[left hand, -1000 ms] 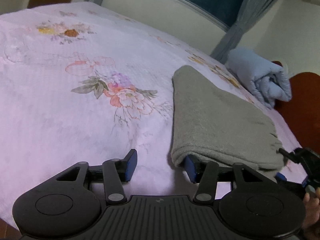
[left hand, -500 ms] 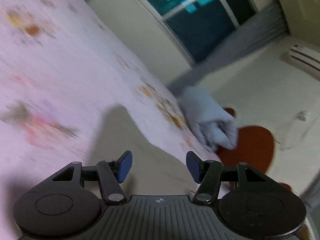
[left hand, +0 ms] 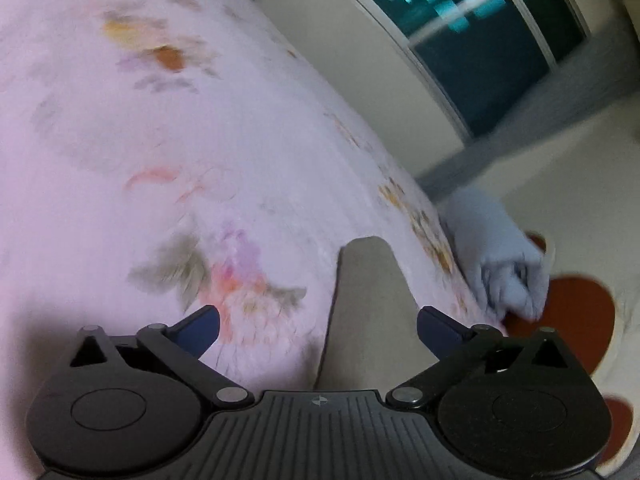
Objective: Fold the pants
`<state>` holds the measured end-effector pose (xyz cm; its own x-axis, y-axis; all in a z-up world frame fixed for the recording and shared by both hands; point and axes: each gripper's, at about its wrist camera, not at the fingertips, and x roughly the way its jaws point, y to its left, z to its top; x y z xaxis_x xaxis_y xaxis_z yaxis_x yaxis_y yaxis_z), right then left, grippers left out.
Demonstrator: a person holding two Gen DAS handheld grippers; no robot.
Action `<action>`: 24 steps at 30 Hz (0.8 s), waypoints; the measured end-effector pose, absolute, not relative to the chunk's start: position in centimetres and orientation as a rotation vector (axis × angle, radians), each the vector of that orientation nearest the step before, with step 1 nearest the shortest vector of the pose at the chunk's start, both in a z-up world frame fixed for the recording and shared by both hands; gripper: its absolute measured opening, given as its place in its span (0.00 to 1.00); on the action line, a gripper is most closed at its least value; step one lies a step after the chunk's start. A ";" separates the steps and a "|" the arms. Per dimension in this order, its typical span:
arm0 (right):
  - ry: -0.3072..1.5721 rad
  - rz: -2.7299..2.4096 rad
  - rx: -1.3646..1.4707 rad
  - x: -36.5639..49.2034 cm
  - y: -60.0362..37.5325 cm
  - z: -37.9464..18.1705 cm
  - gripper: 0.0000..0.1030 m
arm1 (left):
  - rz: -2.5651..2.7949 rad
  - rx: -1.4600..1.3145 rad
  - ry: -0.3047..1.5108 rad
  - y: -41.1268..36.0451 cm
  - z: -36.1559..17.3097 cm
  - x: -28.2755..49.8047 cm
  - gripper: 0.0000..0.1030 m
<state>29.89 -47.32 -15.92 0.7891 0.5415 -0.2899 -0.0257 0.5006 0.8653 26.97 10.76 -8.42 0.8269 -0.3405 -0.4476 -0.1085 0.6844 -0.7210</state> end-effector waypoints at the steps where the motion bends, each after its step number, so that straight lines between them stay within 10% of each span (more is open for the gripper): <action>1: 0.600 0.377 1.027 30.4 -47.6 -16.7 0.94 | -0.163 -0.793 0.619 10.4 -8.2 28.3 1.00; 14: 0.764 0.547 0.871 35.4 -45.8 -18.0 0.93 | -0.375 -0.487 0.787 4.1 -10.6 37.6 1.00; 19: 0.798 0.561 0.871 36.7 -47.0 -18.2 0.72 | -0.480 -0.598 0.798 5.2 -11.0 38.9 1.00; 24: 0.839 0.678 0.845 38.2 -45.1 -17.9 0.88 | -0.654 -0.676 0.845 3.3 -12.8 40.6 1.00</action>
